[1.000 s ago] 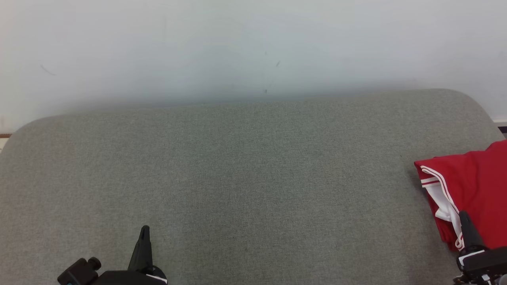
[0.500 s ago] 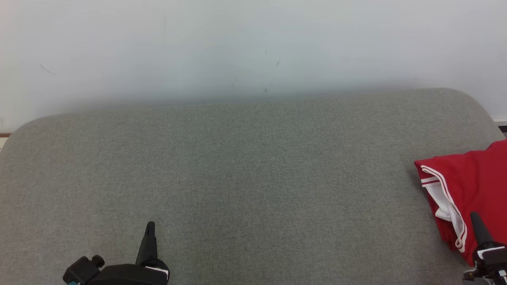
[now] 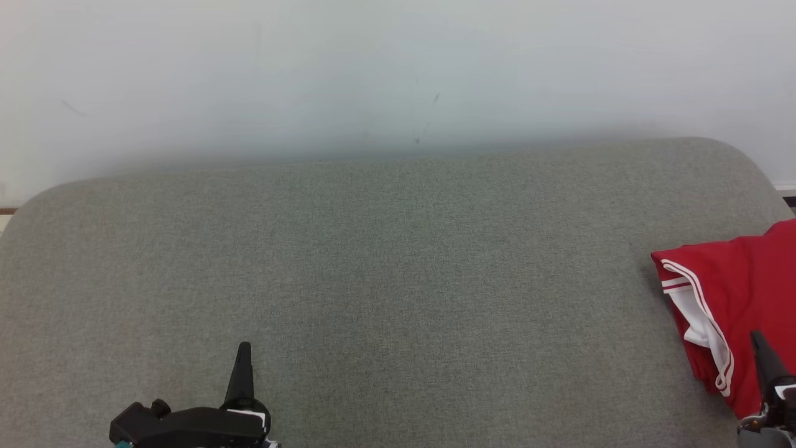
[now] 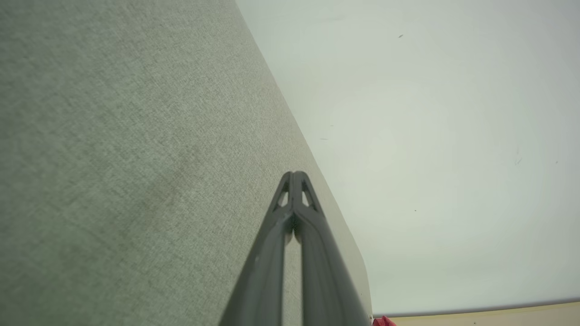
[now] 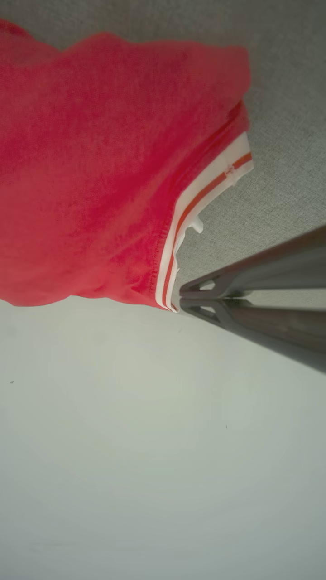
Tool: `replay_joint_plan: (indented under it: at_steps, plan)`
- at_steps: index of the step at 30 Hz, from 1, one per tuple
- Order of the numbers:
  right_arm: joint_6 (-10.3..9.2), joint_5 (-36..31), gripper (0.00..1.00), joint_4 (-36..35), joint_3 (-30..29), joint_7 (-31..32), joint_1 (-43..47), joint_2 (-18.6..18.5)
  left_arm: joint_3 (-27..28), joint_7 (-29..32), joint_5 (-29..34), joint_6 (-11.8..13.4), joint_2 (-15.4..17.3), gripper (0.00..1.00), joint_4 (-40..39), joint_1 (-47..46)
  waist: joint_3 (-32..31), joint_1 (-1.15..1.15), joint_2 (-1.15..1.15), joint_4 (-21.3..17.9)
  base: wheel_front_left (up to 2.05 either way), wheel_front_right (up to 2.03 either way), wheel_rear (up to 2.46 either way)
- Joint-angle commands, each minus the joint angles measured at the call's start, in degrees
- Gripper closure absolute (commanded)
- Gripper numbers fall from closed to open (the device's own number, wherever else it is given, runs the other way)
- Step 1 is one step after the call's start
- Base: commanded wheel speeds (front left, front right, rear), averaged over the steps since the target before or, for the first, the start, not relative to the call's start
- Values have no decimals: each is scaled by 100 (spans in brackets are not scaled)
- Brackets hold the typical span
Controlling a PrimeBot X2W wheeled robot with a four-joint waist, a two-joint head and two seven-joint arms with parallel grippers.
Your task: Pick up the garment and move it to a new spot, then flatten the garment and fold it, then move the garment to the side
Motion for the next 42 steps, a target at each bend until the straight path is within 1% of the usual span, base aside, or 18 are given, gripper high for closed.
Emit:
replay_joint_plan:
  at_steps: [1,42]
  plan:
    - [1,152,100,42,-89,52,-111,-52,-6,-26,-173,-56,-8,100,29,-144,1,0,0,0,0,0,0]
    - [1,1834,100,949,-1061,776,-682,-4,-187,-33,-2003,-620,-315,100,705,-607,42,0,0,2,0,0,0]
